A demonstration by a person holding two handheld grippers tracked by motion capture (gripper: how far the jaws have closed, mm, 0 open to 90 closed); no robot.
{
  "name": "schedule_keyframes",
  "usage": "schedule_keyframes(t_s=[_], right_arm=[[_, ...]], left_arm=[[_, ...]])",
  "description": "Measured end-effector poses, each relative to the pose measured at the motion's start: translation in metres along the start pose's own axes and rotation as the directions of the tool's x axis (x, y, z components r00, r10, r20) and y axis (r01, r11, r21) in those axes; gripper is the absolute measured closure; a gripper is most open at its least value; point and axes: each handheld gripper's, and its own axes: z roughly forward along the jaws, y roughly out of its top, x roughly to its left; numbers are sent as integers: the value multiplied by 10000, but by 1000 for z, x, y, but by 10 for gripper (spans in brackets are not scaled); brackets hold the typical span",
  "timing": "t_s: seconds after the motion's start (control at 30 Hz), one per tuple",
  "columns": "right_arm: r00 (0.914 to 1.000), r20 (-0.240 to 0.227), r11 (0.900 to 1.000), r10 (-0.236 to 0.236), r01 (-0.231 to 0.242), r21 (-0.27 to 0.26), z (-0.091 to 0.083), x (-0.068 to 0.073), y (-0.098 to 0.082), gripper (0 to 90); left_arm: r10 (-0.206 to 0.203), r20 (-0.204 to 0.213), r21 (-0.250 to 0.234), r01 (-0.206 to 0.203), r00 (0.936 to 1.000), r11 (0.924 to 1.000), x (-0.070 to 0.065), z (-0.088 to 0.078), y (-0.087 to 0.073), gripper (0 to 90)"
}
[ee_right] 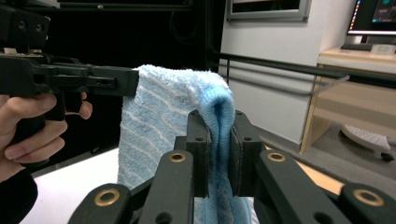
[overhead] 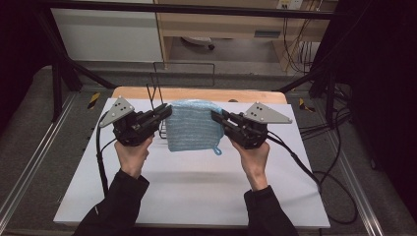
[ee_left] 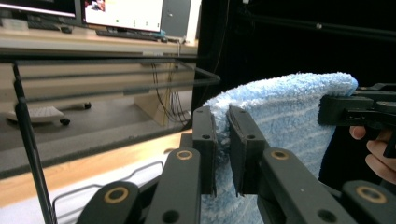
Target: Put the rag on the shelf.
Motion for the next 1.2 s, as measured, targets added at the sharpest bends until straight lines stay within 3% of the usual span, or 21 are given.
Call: schedule_keyframes(t_s=[0.43, 0.53, 0.8, 1.2], right_arm=[[9985, 329, 9968, -427, 448, -659, 16, 2, 38, 808], [9978, 402, 9954, -528, 558, -777, 18, 2, 44, 809], [9947, 646, 9900, -803, 872, -1113, 27, 2, 71, 809], [9917, 883, 9830, -932, 1057, -1501, 34, -2, 100, 810]], left_arm=[[-127, -148, -1050, 111, 9998, 9944, 11, 0, 32, 817], [-320, -114, -1377, 301, 9994, 9900, 13, 0, 40, 818], [-286, -73, -2053, 264, 9996, 9783, 17, -1, 59, 820], [-98, -188, -2553, 47, 9998, 9669, 21, 3, 90, 820]])
